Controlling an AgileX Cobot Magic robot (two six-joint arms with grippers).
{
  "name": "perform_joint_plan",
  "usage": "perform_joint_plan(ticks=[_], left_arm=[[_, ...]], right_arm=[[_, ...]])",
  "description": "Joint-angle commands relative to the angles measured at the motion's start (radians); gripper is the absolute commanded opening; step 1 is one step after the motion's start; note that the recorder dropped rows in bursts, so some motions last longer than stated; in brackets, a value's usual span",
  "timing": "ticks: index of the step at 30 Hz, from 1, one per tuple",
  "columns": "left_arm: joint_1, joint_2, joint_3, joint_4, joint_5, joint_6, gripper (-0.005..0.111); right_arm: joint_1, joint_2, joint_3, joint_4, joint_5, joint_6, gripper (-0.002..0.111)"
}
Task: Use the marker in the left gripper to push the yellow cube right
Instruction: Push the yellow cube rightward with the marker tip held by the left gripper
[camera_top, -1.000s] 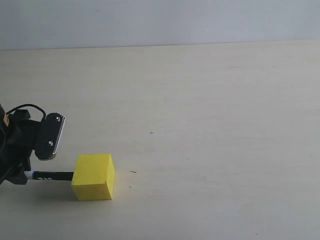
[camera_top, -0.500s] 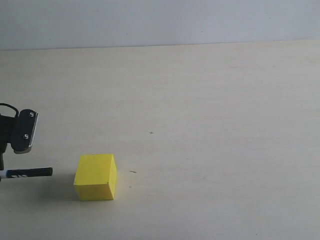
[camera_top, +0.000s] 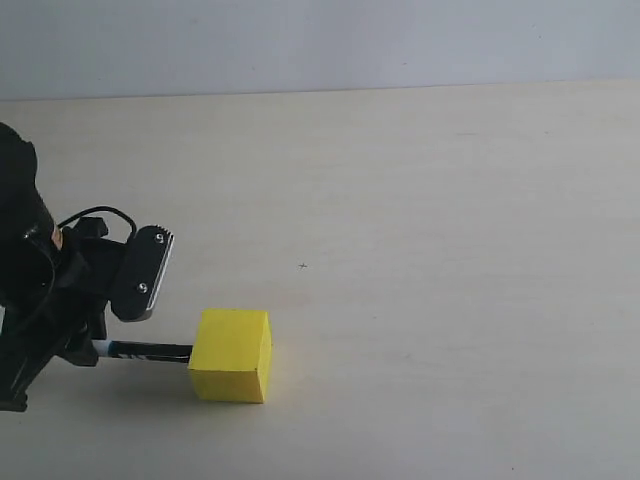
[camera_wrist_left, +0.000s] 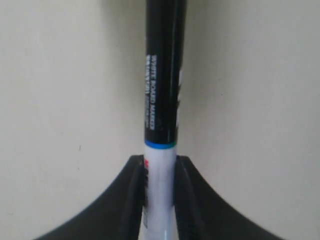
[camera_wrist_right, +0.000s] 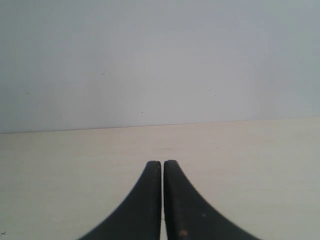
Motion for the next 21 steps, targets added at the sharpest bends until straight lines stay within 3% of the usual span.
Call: perform_joint_plan(ticks=[1,5,10,15,21], left_arm=[[0.042,0.004,-0.008,0.013,0.032,-0.011,0.0],[0.117,0.004,-0.008,0.027,0.095,-0.011,0.0],[0.152,0.004,-0.008,0.041,0.11,-0.015,0.0],[0.105,0.005,-0.008,0.004,0.09,-0.015,0.0],[0.003,0.006,-0.01,-0.118,-0.004,-0.005,0.0]], right_arm=[[-0.003,-0.006,0.005,-0.005,-0.008,-0.009,0.002],[-0.003,-0.006,0.005,-0.005,-0.008,-0.009,0.002],[-0.003,-0.006,0.005,-0.005,-0.008,-0.009,0.002],[-0.003,-0.006,0.005,-0.005,-0.008,-0.009,0.002],[-0.003,-0.006,0.005,-0.005,-0.008,-0.009,0.002]])
